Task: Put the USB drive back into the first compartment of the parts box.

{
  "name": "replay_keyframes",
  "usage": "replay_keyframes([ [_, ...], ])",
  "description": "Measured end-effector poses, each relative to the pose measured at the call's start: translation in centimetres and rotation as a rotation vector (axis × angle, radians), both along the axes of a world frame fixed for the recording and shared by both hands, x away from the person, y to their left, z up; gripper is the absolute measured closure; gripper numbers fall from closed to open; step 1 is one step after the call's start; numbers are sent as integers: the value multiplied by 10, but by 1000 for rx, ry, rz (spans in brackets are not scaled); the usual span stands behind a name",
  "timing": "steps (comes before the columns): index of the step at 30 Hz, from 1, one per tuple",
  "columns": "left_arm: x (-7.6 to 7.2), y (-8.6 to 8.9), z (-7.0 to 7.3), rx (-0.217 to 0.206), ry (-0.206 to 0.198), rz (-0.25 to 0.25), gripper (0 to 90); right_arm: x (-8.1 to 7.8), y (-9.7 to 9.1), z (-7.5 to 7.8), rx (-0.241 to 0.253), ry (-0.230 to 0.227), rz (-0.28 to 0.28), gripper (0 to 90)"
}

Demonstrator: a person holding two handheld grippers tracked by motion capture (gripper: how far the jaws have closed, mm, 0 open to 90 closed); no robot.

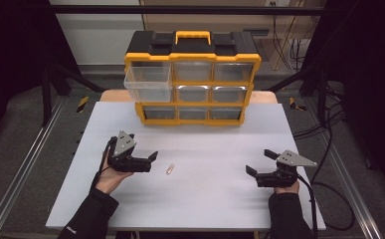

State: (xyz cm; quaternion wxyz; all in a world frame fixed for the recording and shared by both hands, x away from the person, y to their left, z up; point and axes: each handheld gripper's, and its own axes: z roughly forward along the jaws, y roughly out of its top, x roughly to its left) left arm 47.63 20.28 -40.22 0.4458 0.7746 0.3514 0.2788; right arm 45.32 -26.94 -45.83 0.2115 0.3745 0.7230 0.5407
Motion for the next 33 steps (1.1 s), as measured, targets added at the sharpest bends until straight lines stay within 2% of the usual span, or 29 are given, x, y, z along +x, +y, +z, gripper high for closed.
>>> replay_keyframes([
  [14, 4, -17, 4, 18, 25, -33, 2, 0, -1, 0, 4, -5, 1, 22],
  [21, 8, -23, 3, 2, 50, -39, 1, 0, -1, 1, 3, -7, 1, 22],
  [24, 9, -24, 3, -23, 75, -46, 1, 0, -1, 1, 3, -6, 2, 22],
  [33, 13, -36, -6, 20, 112, -46, 1, -1, -1, 1, 2, -7, 1, 22],
])
